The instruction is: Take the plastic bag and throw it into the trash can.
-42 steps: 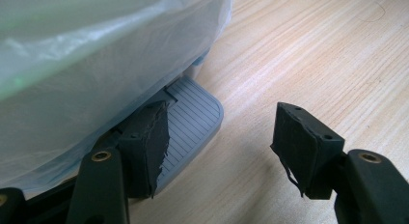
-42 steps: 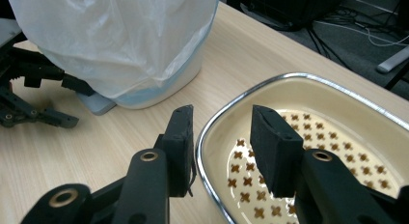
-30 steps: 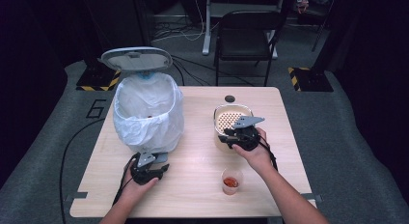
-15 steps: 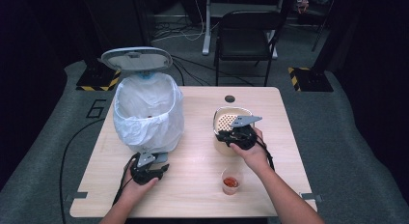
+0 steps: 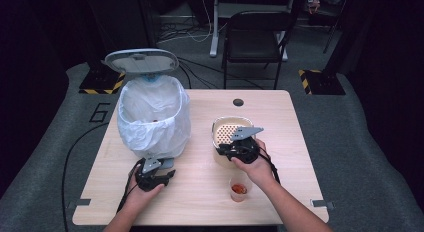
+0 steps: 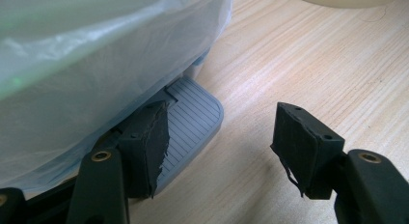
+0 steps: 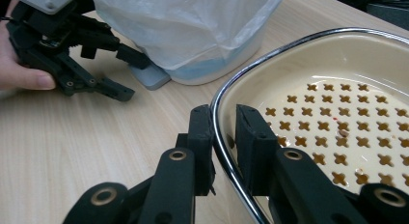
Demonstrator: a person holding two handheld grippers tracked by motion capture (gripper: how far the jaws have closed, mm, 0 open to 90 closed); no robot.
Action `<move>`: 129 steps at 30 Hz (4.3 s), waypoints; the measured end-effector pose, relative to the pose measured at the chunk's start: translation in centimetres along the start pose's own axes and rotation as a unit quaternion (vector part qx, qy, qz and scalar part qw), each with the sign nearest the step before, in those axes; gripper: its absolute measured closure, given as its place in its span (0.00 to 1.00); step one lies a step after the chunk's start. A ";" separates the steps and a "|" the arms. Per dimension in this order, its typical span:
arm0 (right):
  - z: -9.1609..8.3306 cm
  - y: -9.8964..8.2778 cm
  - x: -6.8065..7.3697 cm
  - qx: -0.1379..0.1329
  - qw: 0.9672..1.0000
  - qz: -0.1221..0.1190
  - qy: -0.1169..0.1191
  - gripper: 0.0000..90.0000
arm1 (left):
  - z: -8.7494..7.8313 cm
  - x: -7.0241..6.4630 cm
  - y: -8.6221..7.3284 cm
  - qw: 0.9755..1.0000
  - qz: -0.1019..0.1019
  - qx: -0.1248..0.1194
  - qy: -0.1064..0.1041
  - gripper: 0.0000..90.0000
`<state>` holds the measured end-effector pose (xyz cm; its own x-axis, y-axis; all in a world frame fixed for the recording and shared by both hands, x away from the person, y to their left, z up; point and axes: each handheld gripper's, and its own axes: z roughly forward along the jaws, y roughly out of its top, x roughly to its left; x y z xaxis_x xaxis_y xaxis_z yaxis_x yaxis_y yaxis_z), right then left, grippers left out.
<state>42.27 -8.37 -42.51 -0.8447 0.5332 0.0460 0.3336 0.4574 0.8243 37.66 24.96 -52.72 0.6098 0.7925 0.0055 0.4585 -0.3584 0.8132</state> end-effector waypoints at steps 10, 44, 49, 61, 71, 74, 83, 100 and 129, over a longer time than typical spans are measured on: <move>0.0 -0.3 1.9 -0.003 1.000 0.016 0.003 0.85 | 0.0 0.0 0.0 1.000 0.001 0.001 0.000 0.42; -6.2 -1.9 3.3 -0.046 0.999 0.026 0.001 0.41 | 0.0 0.0 0.0 1.000 -0.001 0.003 0.000 0.42; -7.8 -3.5 3.4 -0.056 0.998 0.040 -0.005 0.40 | 0.0 0.0 0.0 1.000 -0.001 0.003 -0.001 0.42; -6.9 -6.9 3.6 -0.048 0.998 0.047 -0.005 0.19 | 0.0 0.0 0.1 1.000 -0.003 0.003 -0.002 0.42; -5.7 -8.8 4.1 -0.036 0.998 0.039 -0.015 0.13 | -0.1 0.1 0.1 1.000 -0.003 0.005 -0.001 0.42; -5.6 -8.9 4.2 -0.037 0.998 0.042 -0.010 0.13 | -0.1 0.1 0.1 1.000 -0.002 0.005 -0.001 0.42; -5.9 -8.5 4.6 -0.044 0.998 0.033 -0.003 0.13 | -0.1 0.1 0.0 1.000 -0.002 0.004 -0.001 0.41; -4.7 -9.6 5.1 -0.022 0.999 0.034 0.012 0.17 | -0.1 0.1 0.0 1.000 -0.002 0.003 -0.001 0.41; -3.4 -10.7 5.1 -0.001 1.000 -0.001 0.007 0.36 | 0.0 0.0 0.0 1.000 -0.010 -0.001 -0.003 0.42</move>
<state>32.98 -13.00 -49.14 -0.8514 0.5218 0.0523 0.3306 0.4568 0.8258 37.69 25.00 -52.69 0.6041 0.7968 -0.0130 0.4690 -0.3423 0.8141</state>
